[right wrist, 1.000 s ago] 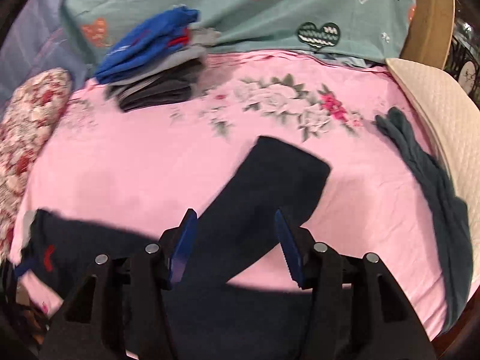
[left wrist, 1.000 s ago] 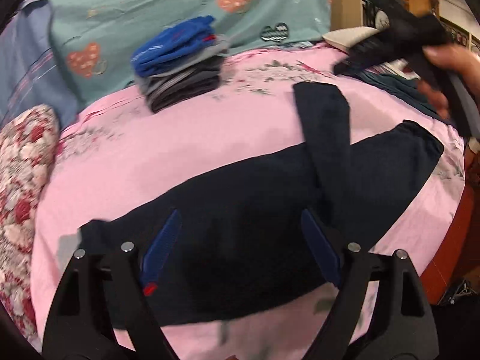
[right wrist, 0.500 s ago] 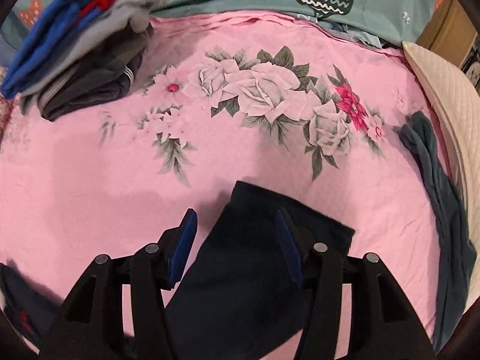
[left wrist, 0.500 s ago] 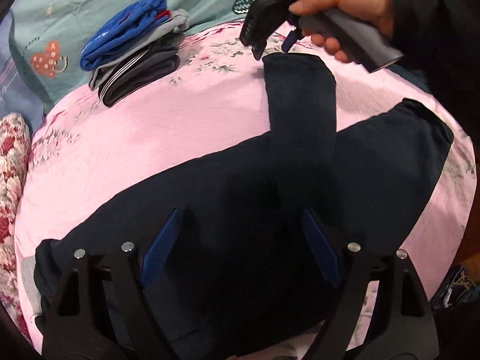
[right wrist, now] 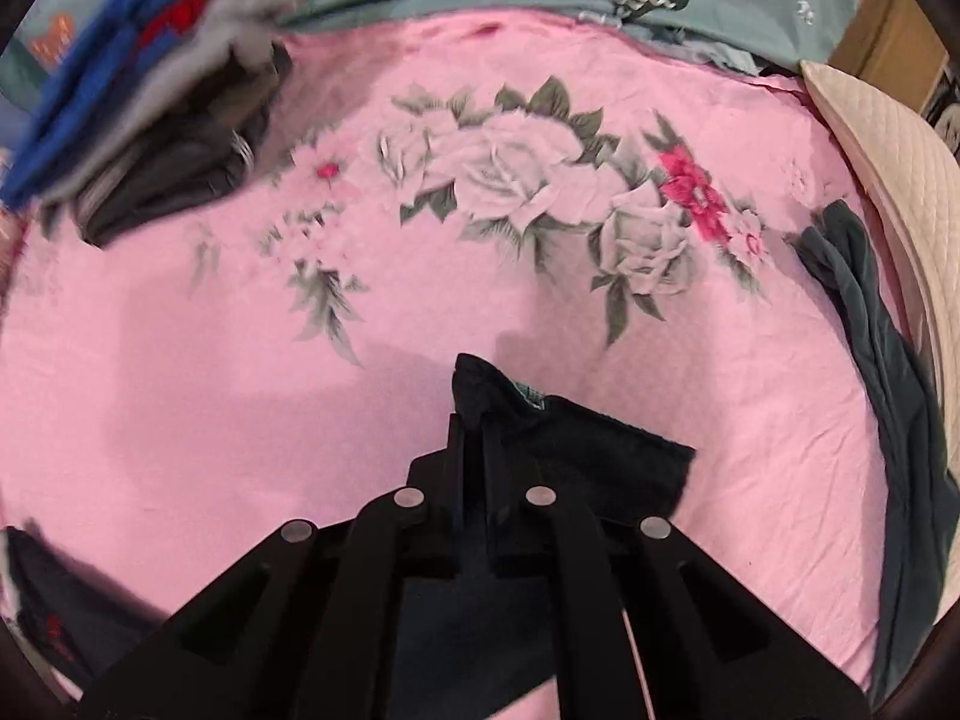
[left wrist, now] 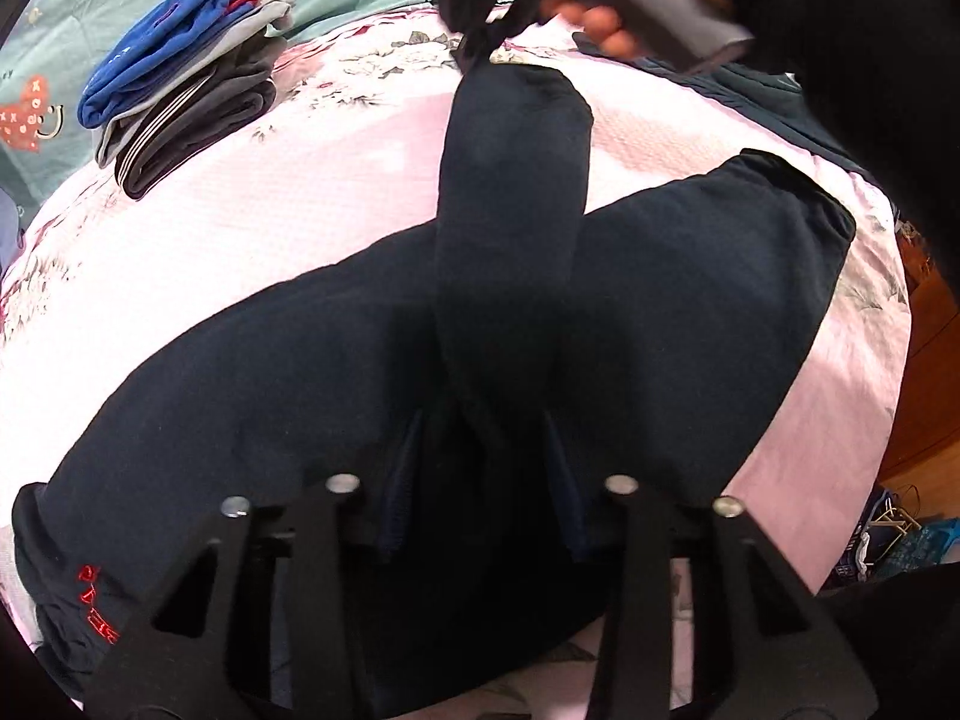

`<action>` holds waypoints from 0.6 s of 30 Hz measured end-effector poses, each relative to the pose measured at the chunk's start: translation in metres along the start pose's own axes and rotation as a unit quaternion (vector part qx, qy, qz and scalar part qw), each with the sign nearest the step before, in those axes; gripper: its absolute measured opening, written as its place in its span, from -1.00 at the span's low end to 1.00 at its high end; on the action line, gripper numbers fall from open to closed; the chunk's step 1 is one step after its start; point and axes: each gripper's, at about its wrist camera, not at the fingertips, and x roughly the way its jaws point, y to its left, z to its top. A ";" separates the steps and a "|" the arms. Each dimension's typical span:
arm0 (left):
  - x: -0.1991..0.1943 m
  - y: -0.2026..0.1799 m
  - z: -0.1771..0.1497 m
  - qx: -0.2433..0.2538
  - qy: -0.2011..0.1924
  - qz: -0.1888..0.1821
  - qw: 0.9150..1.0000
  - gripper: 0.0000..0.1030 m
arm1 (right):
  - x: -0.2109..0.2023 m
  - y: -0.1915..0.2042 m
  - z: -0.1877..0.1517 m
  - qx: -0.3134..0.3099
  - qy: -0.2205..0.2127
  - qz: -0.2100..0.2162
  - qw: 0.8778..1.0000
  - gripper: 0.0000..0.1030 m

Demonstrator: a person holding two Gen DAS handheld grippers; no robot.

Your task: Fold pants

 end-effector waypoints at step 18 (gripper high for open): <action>-0.036 -0.029 -0.016 0.048 -0.032 -0.032 0.998 -0.32 | -0.165 -0.172 -0.222 0.189 -0.197 0.163 0.948 -0.91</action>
